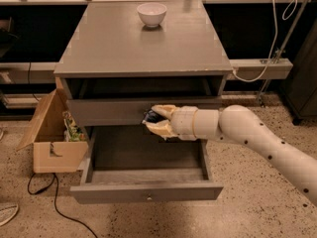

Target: Pick rxbar blueberry from middle drawer and place on counter

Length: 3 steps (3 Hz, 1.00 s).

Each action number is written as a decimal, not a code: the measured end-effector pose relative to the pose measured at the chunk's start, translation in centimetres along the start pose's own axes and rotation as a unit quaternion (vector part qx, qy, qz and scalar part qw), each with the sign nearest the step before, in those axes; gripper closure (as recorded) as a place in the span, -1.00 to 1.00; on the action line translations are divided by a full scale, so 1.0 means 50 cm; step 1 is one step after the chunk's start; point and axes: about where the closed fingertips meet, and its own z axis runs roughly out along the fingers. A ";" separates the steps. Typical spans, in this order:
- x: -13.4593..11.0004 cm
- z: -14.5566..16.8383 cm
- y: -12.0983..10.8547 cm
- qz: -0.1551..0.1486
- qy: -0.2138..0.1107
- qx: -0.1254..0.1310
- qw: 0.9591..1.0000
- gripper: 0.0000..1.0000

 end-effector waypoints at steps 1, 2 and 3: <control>-0.103 -0.043 -0.043 -0.009 0.013 0.032 0.999 1.00; -0.233 -0.090 -0.113 0.002 0.047 0.075 0.996 1.00; -0.233 -0.089 -0.112 0.000 0.046 0.074 0.996 1.00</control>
Offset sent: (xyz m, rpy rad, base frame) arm 0.0579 -0.0271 0.2063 -0.1554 -0.0266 -0.2643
